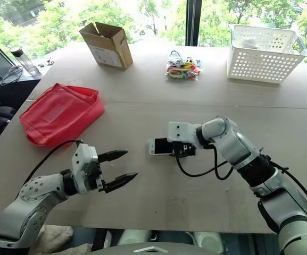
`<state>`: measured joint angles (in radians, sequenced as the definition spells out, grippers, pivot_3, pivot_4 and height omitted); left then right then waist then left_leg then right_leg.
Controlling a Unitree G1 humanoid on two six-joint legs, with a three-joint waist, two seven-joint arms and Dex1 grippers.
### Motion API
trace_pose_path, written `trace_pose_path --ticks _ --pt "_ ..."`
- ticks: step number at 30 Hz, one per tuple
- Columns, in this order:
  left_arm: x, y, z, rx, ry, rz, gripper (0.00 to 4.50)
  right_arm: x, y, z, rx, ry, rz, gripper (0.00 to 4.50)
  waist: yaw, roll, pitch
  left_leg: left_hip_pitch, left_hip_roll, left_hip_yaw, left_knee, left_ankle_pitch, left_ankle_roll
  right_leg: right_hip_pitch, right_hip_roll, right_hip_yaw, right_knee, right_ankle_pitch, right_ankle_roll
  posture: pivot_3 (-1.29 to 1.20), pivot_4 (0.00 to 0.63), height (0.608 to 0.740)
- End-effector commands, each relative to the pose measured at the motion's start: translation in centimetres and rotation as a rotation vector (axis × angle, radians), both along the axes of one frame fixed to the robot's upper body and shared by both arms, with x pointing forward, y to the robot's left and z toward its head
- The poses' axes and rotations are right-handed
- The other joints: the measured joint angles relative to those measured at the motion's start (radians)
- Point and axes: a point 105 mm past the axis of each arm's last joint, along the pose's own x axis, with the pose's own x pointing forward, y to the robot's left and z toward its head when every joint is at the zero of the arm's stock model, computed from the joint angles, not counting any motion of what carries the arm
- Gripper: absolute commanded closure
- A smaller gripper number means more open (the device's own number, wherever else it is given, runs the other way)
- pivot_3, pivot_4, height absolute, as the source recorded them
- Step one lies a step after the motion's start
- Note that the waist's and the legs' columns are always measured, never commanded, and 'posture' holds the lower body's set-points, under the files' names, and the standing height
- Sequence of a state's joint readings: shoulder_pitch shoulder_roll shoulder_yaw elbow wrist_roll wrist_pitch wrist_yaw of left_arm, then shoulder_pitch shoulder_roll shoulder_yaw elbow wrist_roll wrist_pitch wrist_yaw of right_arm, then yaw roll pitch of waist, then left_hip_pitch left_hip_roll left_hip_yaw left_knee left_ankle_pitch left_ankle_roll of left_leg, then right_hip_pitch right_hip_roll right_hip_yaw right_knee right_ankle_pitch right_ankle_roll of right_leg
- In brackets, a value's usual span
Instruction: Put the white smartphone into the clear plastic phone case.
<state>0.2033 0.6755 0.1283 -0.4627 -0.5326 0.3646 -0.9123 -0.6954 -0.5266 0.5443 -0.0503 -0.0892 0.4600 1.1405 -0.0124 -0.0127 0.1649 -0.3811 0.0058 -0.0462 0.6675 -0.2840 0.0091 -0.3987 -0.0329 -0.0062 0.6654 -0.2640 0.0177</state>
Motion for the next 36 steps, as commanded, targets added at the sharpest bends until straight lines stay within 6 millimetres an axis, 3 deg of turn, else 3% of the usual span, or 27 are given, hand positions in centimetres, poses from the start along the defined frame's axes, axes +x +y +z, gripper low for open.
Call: trace_pose_path --ticks 1,10,15,16,17,20,24,26,27,28,29,33,34,36 --pt "-0.2 -0.2 0.8 0.003 -0.046 -0.019 0.00 -0.9 -0.4 -2.1 -0.080 0.076 0.035 1.73 0.000 0.000 0.000 0.000 0.000 0.000 0.000 0.000 0.000 0.000 0.000 0.000 0.000 0.000 0.000 0.00 0.150 0.740" --pt "0.0 -0.4 0.8 0.001 -0.051 -0.021 0.00 0.0 -0.6 -2.7 -0.126 0.051 0.043 1.73 0.000 0.000 0.000 0.001 0.000 -0.001 0.000 0.000 0.000 0.002 0.000 -0.001 -0.001 0.000 0.000 0.00 0.150 0.740" --pt "0.0 -0.4 0.7 0.000 -0.051 -0.017 0.00 0.4 0.1 -1.7 -0.068 0.059 0.020 1.73 -0.004 0.000 -0.001 0.002 0.000 -0.001 0.000 0.000 0.000 0.003 0.000 -0.001 0.000 0.000 0.000 0.00 0.150 0.740" --pt "0.0 -0.4 0.7 0.000 -0.049 -0.016 0.00 0.5 0.2 -1.2 -0.048 0.050 0.017 0.70 -0.002 0.000 -0.001 0.003 0.000 -0.001 0.000 0.000 0.000 0.003 0.000 -0.001 0.000 0.000 0.000 0.00 0.150 0.740" --pt "0.0 -0.4 0.7 0.000 -0.048 -0.015 0.00 0.7 0.3 -0.8 -0.034 0.028 0.010 0.16 -0.002 0.001 0.000 0.002 0.000 -0.001 0.000 0.000 0.000 0.003 0.000 -0.001 0.000 0.000 0.000 0.00 0.150 0.740" --pt "-0.1 -0.3 0.4 -0.001 -0.040 -0.015 0.00 0.2 0.1 0.5 0.002 0.029 0.019 0.05 -0.001 0.001 0.000 0.002 0.000 -0.002 0.000 0.000 0.000 0.002 0.000 -0.002 0.000 0.000 0.000 0.00 0.150 0.740" --pt "-0.1 -0.1 -0.3 0.000 -0.028 -0.017 0.00 -0.7 1.0 4.1 0.215 0.074 0.010 0.05 0.001 0.001 0.000 -0.001 0.000 -0.002 0.000 0.000 0.000 0.001 0.000 -0.002 -0.002 0.000 0.000 0.00 0.150 0.740" --pt "-0.1 0.0 -0.3 0.004 -0.031 -0.022 0.00 -1.1 1.6 4.8 0.310 0.116 0.012 1.07 -0.001 0.001 0.000 -0.002 0.000 -0.003 0.000 0.000 0.000 0.000 0.000 -0.002 -0.002 0.000 0.000 0.00 0.150 0.740" --pt "0.0 0.1 -0.2 0.007 -0.033 -0.025 0.00 -1.1 2.3 4.8 0.358 0.148 0.001 1.41 -0.001 0.001 0.000 -0.002 0.000 -0.002 -0.001 0.000 0.000 0.000 0.000 -0.002 -0.002 0.000 0.000 0.00 0.150 0.740" --pt "0.0 0.2 -0.1 0.010 -0.034 -0.028 0.00 -1.1 2.8 4.3 0.371 0.165 -0.003 1.47 -0.002 0.001 0.000 -0.002 0.000 -0.002 -0.001 0.000 0.000 0.000 0.000 -0.002 -0.002 0.000 0.000 0.00 0.150 0.740" --pt "0.1 0.3 -0.1 0.014 -0.035 -0.030 0.00 -1.0 3.2 3.6 0.357 0.160 -0.007 2.06 -0.003 0.002 0.001 -0.002 0.000 -0.003 -0.001 0.000 0.000 0.000 0.000 -0.002 -0.002 0.000 0.000 0.00 0.150 0.740" --pt "0.4 0.5 0.1 0.027 -0.041 -0.034 0.00 -0.6 3.2 -1.0 0.196 0.125 -0.021 3.72 0.002 0.002 0.001 -0.002 0.000 -0.003 -0.001 0.000 0.000 -0.001 0.000 -0.002 -0.001 0.000 0.000 0.00 0.150 0.740" --pt "0.5 0.5 0.2 0.031 -0.044 -0.035 0.00 -0.6 3.0 -2.1 0.160 0.136 -0.026 4.43 0.002 0.002 0.001 -0.002 -0.001 -0.003 -0.001 0.000 0.000 -0.001 -0.001 -0.003 -0.001 0.000 0.000 0.00 0.150 0.740" --pt "0.7 0.5 0.2 0.036 -0.047 -0.035 0.00 -0.5 2.1 -4.2 0.076 0.114 -0.021 4.43 0.000 0.002 0.000 -0.002 -0.001 -0.001 0.000 0.000 0.000 -0.001 -0.001 -0.001 -0.001 0.000 0.000 0.00 0.150 0.740"
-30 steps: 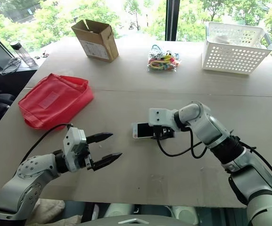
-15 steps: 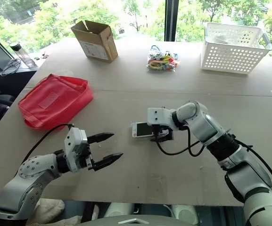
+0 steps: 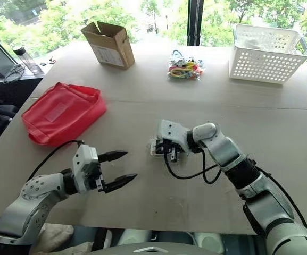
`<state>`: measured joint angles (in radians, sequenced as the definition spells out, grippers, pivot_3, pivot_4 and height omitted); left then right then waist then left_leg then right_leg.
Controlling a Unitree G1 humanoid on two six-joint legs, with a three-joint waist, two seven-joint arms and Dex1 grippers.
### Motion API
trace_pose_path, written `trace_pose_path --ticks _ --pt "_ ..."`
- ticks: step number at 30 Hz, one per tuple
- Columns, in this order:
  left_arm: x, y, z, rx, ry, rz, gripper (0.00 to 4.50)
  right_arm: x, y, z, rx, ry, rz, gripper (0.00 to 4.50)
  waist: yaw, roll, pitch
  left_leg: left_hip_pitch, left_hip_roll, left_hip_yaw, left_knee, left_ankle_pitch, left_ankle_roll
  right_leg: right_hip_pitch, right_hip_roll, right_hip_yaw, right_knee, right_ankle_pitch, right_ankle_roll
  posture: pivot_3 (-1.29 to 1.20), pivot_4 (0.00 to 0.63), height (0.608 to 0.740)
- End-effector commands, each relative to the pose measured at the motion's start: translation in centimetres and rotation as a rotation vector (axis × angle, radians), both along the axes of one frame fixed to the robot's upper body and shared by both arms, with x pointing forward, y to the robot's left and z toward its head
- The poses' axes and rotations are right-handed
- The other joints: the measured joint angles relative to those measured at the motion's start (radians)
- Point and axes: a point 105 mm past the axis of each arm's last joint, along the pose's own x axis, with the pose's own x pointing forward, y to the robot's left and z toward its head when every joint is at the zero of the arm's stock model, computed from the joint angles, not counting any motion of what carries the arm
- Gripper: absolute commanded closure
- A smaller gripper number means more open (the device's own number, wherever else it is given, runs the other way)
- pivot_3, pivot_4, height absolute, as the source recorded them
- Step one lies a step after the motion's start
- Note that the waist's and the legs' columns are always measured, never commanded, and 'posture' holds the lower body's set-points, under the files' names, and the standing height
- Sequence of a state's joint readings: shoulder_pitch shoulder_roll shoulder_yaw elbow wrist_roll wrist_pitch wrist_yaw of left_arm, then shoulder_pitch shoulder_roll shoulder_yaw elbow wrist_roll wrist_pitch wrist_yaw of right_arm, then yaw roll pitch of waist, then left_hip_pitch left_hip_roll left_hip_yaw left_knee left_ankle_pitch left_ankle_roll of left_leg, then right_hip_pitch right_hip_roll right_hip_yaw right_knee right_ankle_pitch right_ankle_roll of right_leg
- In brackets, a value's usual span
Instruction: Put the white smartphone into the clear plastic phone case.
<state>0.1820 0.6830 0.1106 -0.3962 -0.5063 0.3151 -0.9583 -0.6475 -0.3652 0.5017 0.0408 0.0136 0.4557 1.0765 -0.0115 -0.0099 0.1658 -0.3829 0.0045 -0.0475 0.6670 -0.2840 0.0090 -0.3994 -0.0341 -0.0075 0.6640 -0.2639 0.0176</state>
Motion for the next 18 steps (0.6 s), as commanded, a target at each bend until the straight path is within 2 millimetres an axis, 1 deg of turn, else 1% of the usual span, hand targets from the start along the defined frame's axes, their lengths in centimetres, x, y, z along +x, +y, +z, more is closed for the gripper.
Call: trace_pose_path --ticks 1,3,4,6,8,10,11,15,16,17,18 --pt "0.5 0.0 0.9 0.020 -0.048 -0.009 0.00 0.3 -1.6 -3.8 -0.160 -0.041 0.003 4.43 -0.001 -0.001 -0.001 0.001 0.000 0.000 0.000 0.000 0.000 0.002 0.000 0.000 0.000 0.000 0.000 0.00 0.150 0.740" --pt "0.8 -0.1 1.0 0.022 -0.055 -0.008 0.00 0.4 -1.5 -3.2 -0.104 -0.031 -0.018 4.43 -0.001 -0.001 -0.001 0.004 0.000 0.000 0.000 0.000 0.000 0.004 0.000 -0.001 0.000 0.000 0.000 0.00 0.150 0.740" --pt "1.0 -0.2 1.0 0.023 -0.057 -0.006 0.00 0.5 -1.4 -2.3 -0.054 -0.027 -0.034 4.43 -0.001 -0.001 -0.001 0.004 0.000 -0.001 0.000 0.000 0.000 0.004 0.000 -0.001 0.000 0.000 0.000 0.00 0.150 0.740" --pt "1.9 -0.6 1.1 0.049 -0.069 0.013 0.00 0.6 -1.6 0.4 0.077 -0.029 -0.070 4.43 0.006 -0.001 -0.001 0.004 0.000 -0.001 0.000 0.000 0.000 0.004 0.001 -0.001 0.001 0.000 0.000 0.00 0.150 0.740" --pt "2.5 -0.8 1.1 0.065 -0.066 0.024 0.00 0.5 -2.0 1.8 0.138 -0.028 -0.089 4.43 0.008 0.000 -0.001 0.002 0.000 -0.003 0.002 0.000 0.000 0.004 0.001 -0.003 0.001 0.000 0.000 0.00 0.150 0.740" --pt "3.5 -0.9 0.9 0.073 -0.060 0.061 0.52 0.0 -2.9 3.0 0.172 -0.025 -0.120 4.50 0.008 0.000 -0.001 0.001 0.000 -0.003 0.002 0.000 0.000 0.003 0.001 -0.003 0.001 0.000 0.000 0.00 0.150 0.740" --pt "3.8 -1.2 0.8 0.081 -0.052 0.056 0.82 -0.3 -3.8 3.3 0.170 -0.038 -0.142 4.50 0.007 0.000 -0.001 0.001 0.000 -0.003 0.002 0.000 0.000 0.003 0.001 -0.003 0.001 0.000 0.000 0.00 0.150 0.740" --pt "4.4 -1.8 0.2 0.120 -0.032 0.041 2.86 -0.6 -6.7 3.6 0.143 -0.073 -0.265 4.50 0.004 0.000 -0.001 0.000 0.000 -0.004 0.001 0.000 0.000 0.003 0.001 -0.003 0.000 0.000 0.001 0.00 0.150 0.740" --pt "4.5 -1.8 0.0 0.129 -0.028 0.040 3.16 -0.7 -7.2 3.6 0.132 -0.082 -0.286 4.50 0.002 0.000 -0.001 0.000 0.000 -0.003 0.000 0.000 0.000 0.002 0.001 -0.003 -0.001 0.000 0.001 0.00 0.150 0.740" --pt "4.6 -1.8 -0.2 0.137 -0.019 0.037 3.66 -0.5 -7.9 3.6 0.123 -0.094 -0.323 4.50 -0.001 0.000 -0.001 -0.001 0.000 -0.003 0.000 0.000 0.000 0.002 0.001 -0.003 -0.001 0.000 0.001 0.00 0.150 0.740" --pt "4.7 -1.9 -0.3 0.143 -0.010 0.033 3.99 -0.4 -8.5 3.6 0.118 -0.105 -0.357 4.50 -0.003 0.000 -0.001 -0.001 0.000 -0.003 0.000 0.000 0.000 0.001 0.001 -0.003 -0.001 0.000 0.001 0.00 0.150 0.740"
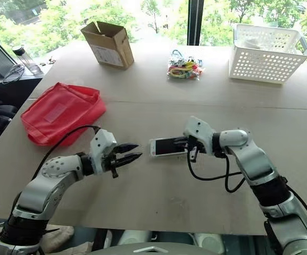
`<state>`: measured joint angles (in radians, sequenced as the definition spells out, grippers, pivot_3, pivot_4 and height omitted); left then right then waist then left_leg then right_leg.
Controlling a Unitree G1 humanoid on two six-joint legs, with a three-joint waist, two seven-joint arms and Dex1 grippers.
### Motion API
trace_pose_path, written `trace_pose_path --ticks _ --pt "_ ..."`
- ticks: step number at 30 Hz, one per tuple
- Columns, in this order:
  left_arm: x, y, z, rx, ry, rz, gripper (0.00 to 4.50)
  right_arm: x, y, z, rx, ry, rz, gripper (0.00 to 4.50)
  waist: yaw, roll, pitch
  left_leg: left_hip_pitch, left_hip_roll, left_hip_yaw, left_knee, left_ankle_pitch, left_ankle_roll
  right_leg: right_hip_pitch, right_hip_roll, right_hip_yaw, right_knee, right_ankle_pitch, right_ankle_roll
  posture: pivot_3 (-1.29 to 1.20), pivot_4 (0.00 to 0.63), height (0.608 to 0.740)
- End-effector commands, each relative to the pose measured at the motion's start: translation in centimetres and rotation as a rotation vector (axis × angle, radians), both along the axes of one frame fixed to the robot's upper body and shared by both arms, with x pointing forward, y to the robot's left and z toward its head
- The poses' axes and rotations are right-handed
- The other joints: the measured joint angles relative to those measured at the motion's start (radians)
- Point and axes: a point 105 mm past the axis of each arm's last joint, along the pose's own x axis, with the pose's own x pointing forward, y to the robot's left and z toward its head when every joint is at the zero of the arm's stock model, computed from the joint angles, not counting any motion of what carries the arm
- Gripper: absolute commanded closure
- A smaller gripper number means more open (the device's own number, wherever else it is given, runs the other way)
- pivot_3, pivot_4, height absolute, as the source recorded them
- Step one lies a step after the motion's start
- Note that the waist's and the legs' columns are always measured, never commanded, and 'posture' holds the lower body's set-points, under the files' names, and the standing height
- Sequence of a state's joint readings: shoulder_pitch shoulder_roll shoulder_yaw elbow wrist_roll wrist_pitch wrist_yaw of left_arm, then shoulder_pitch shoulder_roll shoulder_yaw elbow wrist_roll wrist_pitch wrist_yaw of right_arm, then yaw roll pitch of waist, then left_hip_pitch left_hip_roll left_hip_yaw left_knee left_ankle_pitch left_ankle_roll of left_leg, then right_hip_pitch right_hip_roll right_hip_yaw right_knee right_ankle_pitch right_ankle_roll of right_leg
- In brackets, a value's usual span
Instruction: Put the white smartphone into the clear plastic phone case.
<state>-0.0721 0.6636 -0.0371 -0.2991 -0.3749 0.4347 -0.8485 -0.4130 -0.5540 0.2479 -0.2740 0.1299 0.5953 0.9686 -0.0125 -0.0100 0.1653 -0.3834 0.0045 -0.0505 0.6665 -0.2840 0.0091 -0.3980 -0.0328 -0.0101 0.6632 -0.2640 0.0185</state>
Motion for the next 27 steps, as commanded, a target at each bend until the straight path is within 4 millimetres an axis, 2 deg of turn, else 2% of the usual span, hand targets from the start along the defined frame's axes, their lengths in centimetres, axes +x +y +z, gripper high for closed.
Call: trace_pose_path --ticks 1,4,7,12,16,19,27 --pt "0.2 -0.3 -0.2 0.028 0.011 -0.014 4.33 0.4 -1.6 1.4 0.003 -0.073 -0.105 4.50 -0.003 0.000 0.000 0.000 0.000 0.000 0.000 0.000 0.000 0.000 0.000 0.000 0.000 0.000 0.000 0.00 0.150 0.740" --pt "0.5 -0.8 -0.5 0.047 0.029 -0.028 4.44 1.0 -2.9 0.8 -0.067 -0.099 -0.167 4.50 0.000 0.000 0.000 0.000 0.000 0.001 0.000 0.000 0.000 0.000 0.000 0.001 0.001 0.000 0.000 0.00 0.150 0.740" --pt "0.9 -1.2 -0.7 0.056 0.037 -0.034 4.44 1.3 -3.0 0.1 -0.122 -0.108 -0.173 4.50 0.001 0.000 0.000 0.000 0.000 0.001 0.001 0.000 0.000 0.000 0.001 0.001 0.001 0.000 0.000 0.00 0.150 0.740" --pt "1.5 -1.7 -0.7 0.053 0.037 -0.043 4.44 0.9 -0.7 -1.4 -0.158 -0.081 -0.076 4.50 -0.002 0.000 0.000 0.001 0.000 0.001 0.002 0.000 0.000 0.000 0.001 0.001 0.002 0.000 0.000 0.00 0.150 0.740" --pt "1.6 -1.7 -0.9 0.053 0.039 -0.047 4.44 1.1 1.7 -1.7 -0.125 -0.082 -0.023 4.50 -0.003 0.000 0.000 0.001 0.000 0.001 0.001 0.000 0.000 0.000 0.002 0.001 0.002 0.000 0.000 0.00 0.150 0.740" --pt "1.6 -1.4 -1.4 0.055 0.043 -0.043 4.44 1.0 3.0 -1.3 -0.077 -0.081 0.003 4.50 -0.003 0.000 0.000 0.001 0.000 0.002 0.001 0.000 0.000 0.000 0.002 0.002 0.002 0.000 0.000 0.00 0.150 0.740" --pt "2.2 -1.2 -2.4 0.056 0.026 -0.047 4.44 0.2 2.6 -1.5 -0.096 -0.080 0.026 4.50 -0.001 0.000 0.000 0.003 0.001 0.002 0.002 0.000 0.000 0.000 0.002 0.002 0.006 0.000 0.000 0.00 0.150 0.740"
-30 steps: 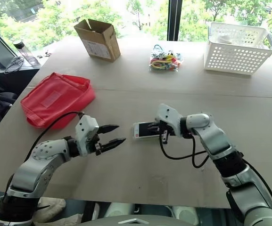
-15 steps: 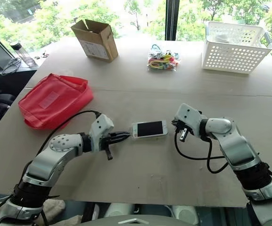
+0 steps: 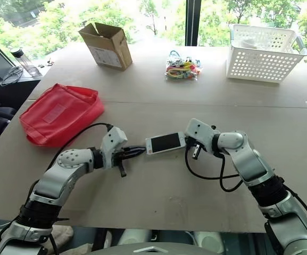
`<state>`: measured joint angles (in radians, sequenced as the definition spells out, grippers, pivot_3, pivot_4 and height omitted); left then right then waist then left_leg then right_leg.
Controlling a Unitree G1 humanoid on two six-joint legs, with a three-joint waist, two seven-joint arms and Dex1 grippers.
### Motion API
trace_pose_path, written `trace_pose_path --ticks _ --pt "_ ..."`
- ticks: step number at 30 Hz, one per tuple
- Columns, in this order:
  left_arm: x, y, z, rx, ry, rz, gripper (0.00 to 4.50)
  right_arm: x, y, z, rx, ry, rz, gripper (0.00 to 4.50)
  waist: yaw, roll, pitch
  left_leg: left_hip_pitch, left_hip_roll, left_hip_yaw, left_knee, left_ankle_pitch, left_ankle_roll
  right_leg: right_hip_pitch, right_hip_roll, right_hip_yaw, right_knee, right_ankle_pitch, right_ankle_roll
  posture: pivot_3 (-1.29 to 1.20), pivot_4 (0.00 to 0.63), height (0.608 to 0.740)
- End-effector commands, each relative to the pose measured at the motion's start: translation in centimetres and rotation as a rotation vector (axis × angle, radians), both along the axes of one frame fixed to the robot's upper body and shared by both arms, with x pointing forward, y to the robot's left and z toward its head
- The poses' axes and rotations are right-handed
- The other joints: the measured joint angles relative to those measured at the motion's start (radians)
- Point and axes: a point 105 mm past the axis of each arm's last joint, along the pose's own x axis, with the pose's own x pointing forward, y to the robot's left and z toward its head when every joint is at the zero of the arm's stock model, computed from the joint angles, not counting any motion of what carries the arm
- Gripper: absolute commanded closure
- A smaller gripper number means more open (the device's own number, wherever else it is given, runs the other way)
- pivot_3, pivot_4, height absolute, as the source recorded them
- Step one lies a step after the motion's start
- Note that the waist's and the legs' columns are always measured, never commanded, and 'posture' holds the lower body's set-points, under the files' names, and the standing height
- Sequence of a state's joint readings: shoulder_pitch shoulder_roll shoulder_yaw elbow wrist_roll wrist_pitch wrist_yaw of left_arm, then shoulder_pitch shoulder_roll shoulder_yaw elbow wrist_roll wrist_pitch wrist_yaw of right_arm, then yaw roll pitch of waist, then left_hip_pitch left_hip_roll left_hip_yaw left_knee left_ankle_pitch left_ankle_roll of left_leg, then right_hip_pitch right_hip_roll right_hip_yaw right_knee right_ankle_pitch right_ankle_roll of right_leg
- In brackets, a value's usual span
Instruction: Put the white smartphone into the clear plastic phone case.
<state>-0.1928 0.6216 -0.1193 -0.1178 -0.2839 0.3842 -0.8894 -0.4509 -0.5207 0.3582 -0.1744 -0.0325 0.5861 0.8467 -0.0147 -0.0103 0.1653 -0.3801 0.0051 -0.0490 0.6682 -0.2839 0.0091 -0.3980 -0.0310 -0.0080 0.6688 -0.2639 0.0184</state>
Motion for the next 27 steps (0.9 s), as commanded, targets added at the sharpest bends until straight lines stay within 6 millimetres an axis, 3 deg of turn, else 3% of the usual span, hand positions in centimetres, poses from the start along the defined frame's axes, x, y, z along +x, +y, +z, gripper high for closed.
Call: trace_pose_path --ticks 1,9,14,17,19,22,27 --pt "0.4 -0.6 -0.6 0.006 -0.006 -0.019 4.44 -1.8 2.1 1.1 0.047 -0.021 0.132 4.50 0.001 0.000 0.000 0.000 0.000 0.000 0.000 0.000 0.000 0.000 0.000 0.000 0.000 0.000 0.000 0.00 0.150 0.740" --pt "1.6 -0.8 -0.4 0.020 -0.039 -0.049 4.44 -2.0 -0.4 0.3 0.013 -0.008 0.067 4.50 0.006 0.000 0.000 0.001 -0.001 -0.001 0.002 0.000 0.000 0.002 0.000 -0.001 0.002 0.000 0.000 0.00 0.150 0.740" --pt "2.1 1.2 0.1 0.030 -0.066 0.009 4.44 -1.4 -3.7 0.2 0.010 -0.020 -0.082 4.50 0.010 0.000 0.000 0.001 -0.002 -0.001 0.002 0.000 0.000 0.002 -0.001 -0.001 0.003 0.000 0.000 0.00 0.150 0.740" --pt "2.4 1.6 1.2 -0.007 -0.092 0.029 4.44 -1.3 -5.8 -0.2 -0.007 -0.016 -0.152 4.50 0.008 0.000 0.000 0.000 -0.002 -0.001 0.002 0.000 0.000 0.002 -0.002 -0.001 0.003 0.000 0.000 0.00 0.150 0.740" --pt "2.4 0.3 2.9 -0.118 -0.094 0.003 4.44 -1.4 -6.5 0.6 0.051 0.000 -0.185 4.50 0.008 -0.001 0.000 0.001 -0.002 -0.001 0.002 0.000 0.000 0.002 -0.002 -0.001 0.003 0.000 0.000 0.00 0.150 0.740" --pt "2.0 -1.8 3.9 -0.206 -0.061 -0.046 4.44 -1.3 -5.7 2.2 0.164 0.019 -0.172 4.50 0.008 -0.001 0.000 0.000 -0.002 -0.001 0.002 0.000 0.000 0.002 -0.002 -0.001 0.003 0.000 0.000 0.00 0.150 0.740" --pt "1.9 -4.3 2.2 -0.195 0.009 -0.087 4.44 -1.1 -2.1 3.6 0.255 0.058 -0.061 4.50 -0.004 -0.001 0.000 0.001 -0.002 0.000 0.002 0.000 0.000 0.002 0.000 0.000 0.003 0.000 0.000 0.00 0.150 0.740"
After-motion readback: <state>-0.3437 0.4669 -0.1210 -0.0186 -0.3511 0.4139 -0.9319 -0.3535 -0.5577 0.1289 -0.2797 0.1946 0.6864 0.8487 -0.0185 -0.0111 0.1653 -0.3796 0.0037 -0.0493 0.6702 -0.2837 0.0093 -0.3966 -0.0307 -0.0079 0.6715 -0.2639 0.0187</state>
